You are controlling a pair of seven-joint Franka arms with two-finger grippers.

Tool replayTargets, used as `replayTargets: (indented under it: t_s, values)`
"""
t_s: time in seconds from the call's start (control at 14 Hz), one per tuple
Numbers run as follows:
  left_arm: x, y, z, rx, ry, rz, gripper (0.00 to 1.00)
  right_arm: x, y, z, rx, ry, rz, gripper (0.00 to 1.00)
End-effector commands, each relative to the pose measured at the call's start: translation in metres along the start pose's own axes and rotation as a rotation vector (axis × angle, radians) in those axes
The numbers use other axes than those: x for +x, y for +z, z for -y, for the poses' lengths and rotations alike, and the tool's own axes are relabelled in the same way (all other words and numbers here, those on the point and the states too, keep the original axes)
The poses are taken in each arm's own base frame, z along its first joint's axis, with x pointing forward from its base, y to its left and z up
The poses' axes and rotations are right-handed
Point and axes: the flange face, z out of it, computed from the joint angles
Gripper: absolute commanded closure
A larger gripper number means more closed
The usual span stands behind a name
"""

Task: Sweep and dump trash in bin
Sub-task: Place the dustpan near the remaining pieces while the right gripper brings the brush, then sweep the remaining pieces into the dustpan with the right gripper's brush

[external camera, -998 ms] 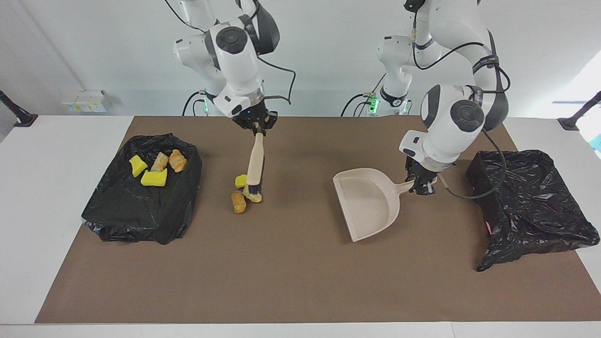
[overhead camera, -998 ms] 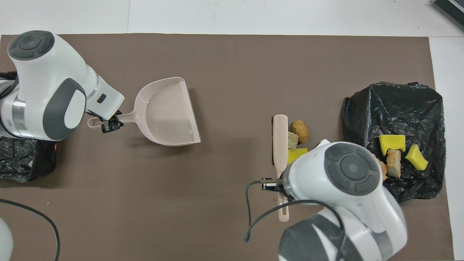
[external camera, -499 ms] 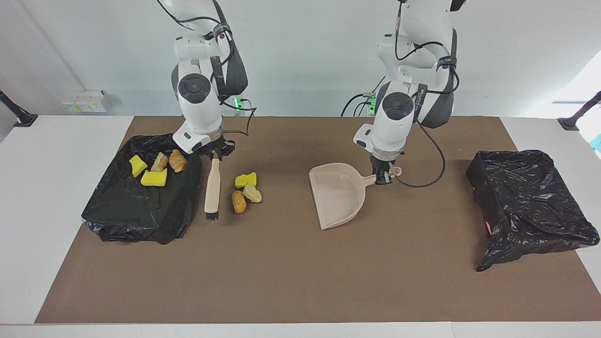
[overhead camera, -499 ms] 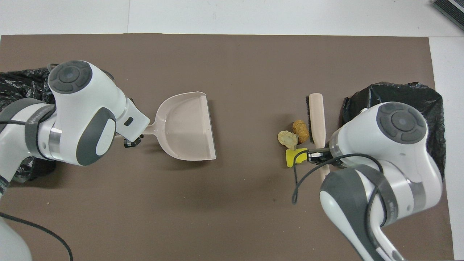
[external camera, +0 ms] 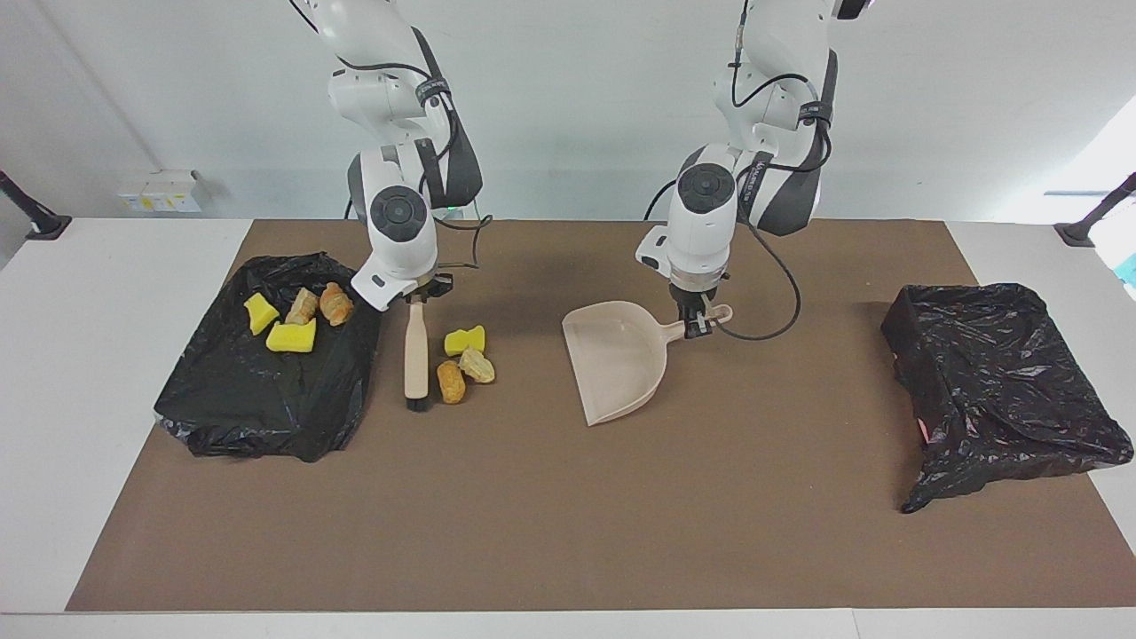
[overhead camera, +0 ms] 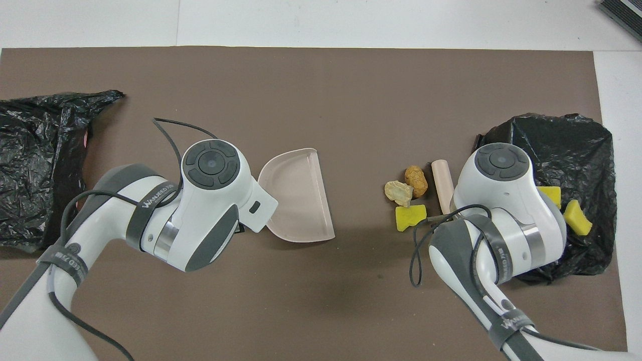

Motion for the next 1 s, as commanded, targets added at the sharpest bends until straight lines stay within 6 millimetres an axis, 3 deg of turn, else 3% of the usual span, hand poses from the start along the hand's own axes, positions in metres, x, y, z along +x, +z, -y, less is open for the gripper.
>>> replayTargets:
  t_s: [0.0, 0.29, 0.57, 0.78, 0.93]
  values:
    - [-0.006, 0.002, -0.026, 0.025, -0.001, 0.008, 1.00, -0.011, 0.015, 0.022, 0.038, -0.013, 0.002, 1.00]
    - [-0.004, 0.004, -0.031, 0.024, -0.012, 0.008, 1.00, -0.017, 0.022, 0.098, 0.088, 0.016, -0.025, 1.00]
    - [-0.007, 0.008, -0.036, 0.028, -0.013, 0.005, 1.00, -0.024, 0.014, 0.143, 0.215, 0.000, -0.053, 1.00]
    - [-0.007, 0.010, -0.039, 0.036, -0.010, -0.004, 1.00, -0.023, -0.004, 0.182, 0.397, 0.039, -0.053, 1.00]
    - [-0.009, 0.014, -0.041, 0.056, -0.008, -0.025, 1.00, -0.018, -0.028, 0.209, 0.496, 0.054, -0.049, 1.00]
